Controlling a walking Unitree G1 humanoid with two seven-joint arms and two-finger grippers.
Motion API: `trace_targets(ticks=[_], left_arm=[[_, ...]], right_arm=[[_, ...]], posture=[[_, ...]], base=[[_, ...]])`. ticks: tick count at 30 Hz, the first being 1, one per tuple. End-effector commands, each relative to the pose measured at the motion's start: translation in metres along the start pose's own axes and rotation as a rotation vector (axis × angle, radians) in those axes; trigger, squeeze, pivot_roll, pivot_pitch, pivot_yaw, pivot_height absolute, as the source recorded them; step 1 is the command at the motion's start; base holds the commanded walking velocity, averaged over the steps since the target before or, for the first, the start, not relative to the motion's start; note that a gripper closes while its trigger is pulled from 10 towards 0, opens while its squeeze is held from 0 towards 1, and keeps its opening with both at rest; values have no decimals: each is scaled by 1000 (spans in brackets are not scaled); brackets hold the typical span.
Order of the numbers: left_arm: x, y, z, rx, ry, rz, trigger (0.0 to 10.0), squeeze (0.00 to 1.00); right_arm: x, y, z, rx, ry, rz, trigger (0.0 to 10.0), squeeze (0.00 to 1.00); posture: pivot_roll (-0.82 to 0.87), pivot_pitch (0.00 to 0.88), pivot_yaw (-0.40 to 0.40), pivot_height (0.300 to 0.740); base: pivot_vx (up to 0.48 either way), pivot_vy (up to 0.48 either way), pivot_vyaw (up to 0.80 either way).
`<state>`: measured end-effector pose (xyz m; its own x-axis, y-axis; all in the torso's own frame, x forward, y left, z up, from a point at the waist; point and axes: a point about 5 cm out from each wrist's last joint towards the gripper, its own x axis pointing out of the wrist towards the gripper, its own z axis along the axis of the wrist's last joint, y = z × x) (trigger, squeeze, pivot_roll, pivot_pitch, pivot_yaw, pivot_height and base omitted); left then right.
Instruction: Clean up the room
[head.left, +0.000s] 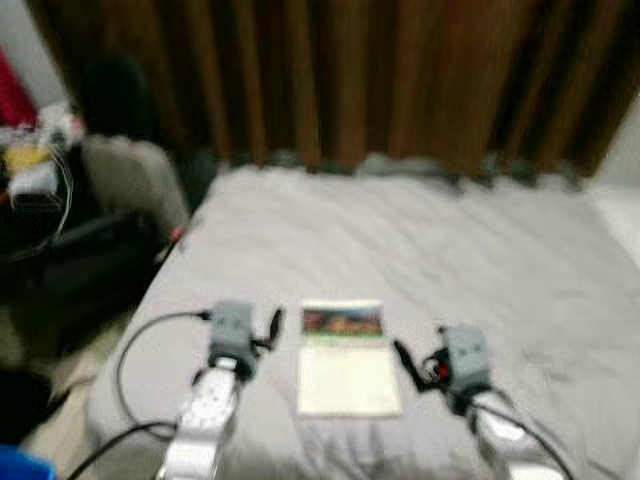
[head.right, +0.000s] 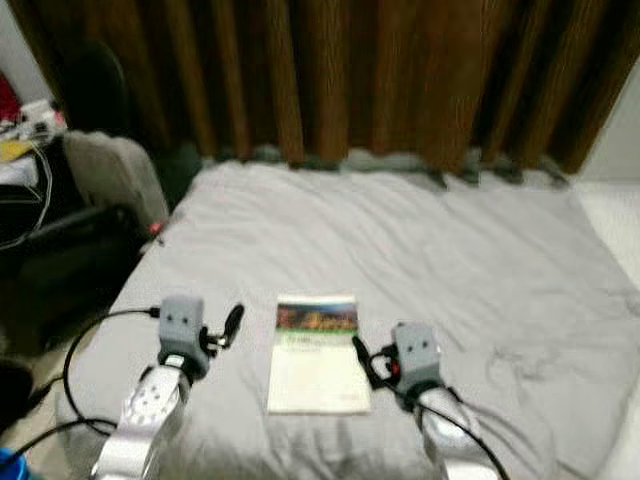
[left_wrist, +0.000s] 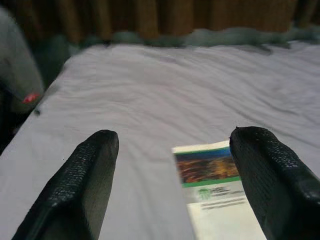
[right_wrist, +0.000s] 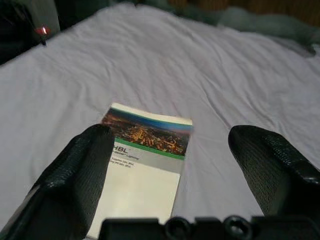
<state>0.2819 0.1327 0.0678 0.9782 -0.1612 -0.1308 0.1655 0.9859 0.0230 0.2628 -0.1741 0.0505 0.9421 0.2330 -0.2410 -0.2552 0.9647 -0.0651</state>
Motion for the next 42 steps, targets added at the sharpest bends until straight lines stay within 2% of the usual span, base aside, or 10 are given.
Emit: trace_targets(ticks=[1,6,8,10,11,12,14,19,27,42], left_arm=[[-2,8,-4,5,12,25,10000,0],[-1,3,-14,-51,51,-47,10000,0],[22,16,-32,-213,199,15,10000,0],[31,29,-38,-273,260,118,10000,0],[35,32,-42,-339,295,161,10000,0],[36,30,-44,-382,313,171,10000,0],[39,25,-46,-371,342,149,10000,0],[34,41,-51,-400,351,227,10000,0],[24,47,-63,-424,366,257,10000,0],[37,54,-39,-501,207,302,10000,0]], right_arm=[[4,7,4,1,-18,23,10000,0],[-2,10,0,2,10,39,10000,0],[-20,12,-7,-22,50,69,10000,0],[-41,11,-8,-51,84,85,10000,0],[-56,9,-10,-67,115,89,10000,0],[-67,8,-13,-76,145,86,10000,0],[-82,12,-13,-97,166,86,10000,0],[-111,19,-17,-74,238,75,10000,0],[-125,25,-18,-76,275,79,10000,0],[-151,26,-12,-94,303,86,10000,0]], posture=[[-3,78,8,740],[-5,131,-15,740],[-49,234,-47,740],[-132,347,-77,740],[-212,433,-98,740],[-238,458,-94,740],[-289,507,-102,740],[-315,570,-99,740],[-329,591,-105,740],[-386,648,-159,740]], base=[[469,0,0],[475,0,-160],[0,0,-400],[0,0,0],[0,0,0],[0,0,0],[0,0,0],[0,0,0],[0,0,0],[0,0,0]])
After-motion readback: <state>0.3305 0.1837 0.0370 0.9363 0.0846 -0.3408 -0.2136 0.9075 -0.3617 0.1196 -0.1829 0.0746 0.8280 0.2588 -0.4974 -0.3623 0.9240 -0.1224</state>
